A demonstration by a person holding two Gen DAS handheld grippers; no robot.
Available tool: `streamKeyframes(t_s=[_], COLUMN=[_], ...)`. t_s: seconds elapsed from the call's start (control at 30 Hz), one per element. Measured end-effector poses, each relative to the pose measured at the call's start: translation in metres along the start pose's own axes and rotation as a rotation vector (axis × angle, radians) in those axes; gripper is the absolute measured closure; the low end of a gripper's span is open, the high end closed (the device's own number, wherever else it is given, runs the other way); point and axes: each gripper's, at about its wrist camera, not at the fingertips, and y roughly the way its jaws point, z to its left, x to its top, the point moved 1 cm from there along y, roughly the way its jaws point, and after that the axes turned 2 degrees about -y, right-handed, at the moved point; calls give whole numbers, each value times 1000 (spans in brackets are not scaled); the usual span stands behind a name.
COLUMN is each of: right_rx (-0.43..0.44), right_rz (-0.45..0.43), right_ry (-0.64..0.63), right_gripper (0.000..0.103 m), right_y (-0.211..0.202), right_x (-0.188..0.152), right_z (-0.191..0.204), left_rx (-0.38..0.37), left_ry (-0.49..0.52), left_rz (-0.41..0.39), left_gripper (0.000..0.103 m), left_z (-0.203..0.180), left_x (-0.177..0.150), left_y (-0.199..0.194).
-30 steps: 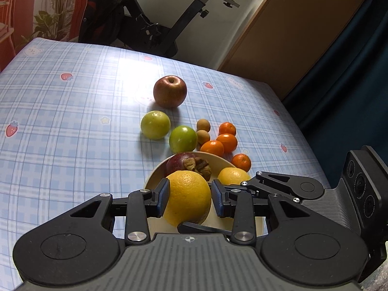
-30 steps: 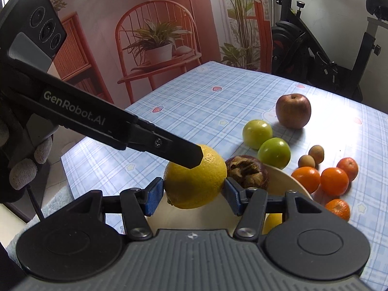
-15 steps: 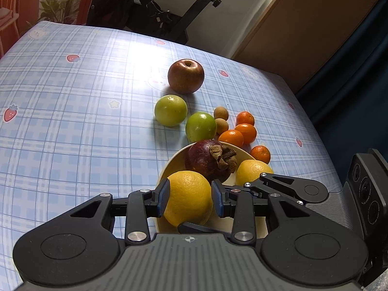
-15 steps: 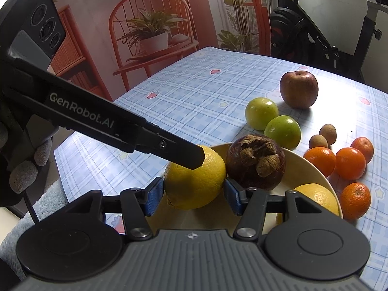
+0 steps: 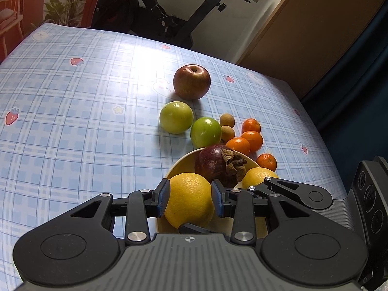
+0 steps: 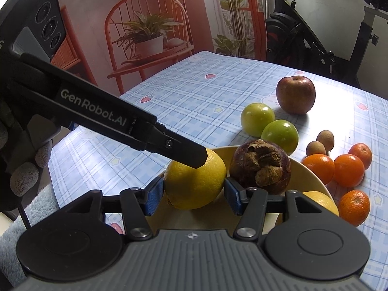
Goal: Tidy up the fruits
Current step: 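Carry the lemon onto the cream plate and open the left gripper, then grasp a small brown kiwi with the left gripper while the right gripper grasps another kiwi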
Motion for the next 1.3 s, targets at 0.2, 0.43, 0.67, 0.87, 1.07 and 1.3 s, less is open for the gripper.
streamKeyframes(t_s=[0.2,0.43,0.67,0.87,1.07,1.3], right_rx=[14,-13,-111,-166,-150,-125], right_rz=[-54,-78,-84,-57,-6,26], right_ry=[54,56,34,21,34,59], right_gripper=[47,60,79,85,85,81], right_y=[-25,-55,-65,-40,-1,18], right_x=[4,13,29,42,53,55], right_z=[-10,-33,-77,-112,-133,-146], left_rx=[20,38,70,135,172,179], left_ry=[0,38,106,131,141,132], left_rz=[-48,-114,-153,-220,-229,-206], left_gripper=[65,65,65,65,65,65], left_z=[-3,-22,-48,-59,-61,-53], left_x=[5,16,33,47,60,67], left_y=[-14,-24,-11,1,16,24])
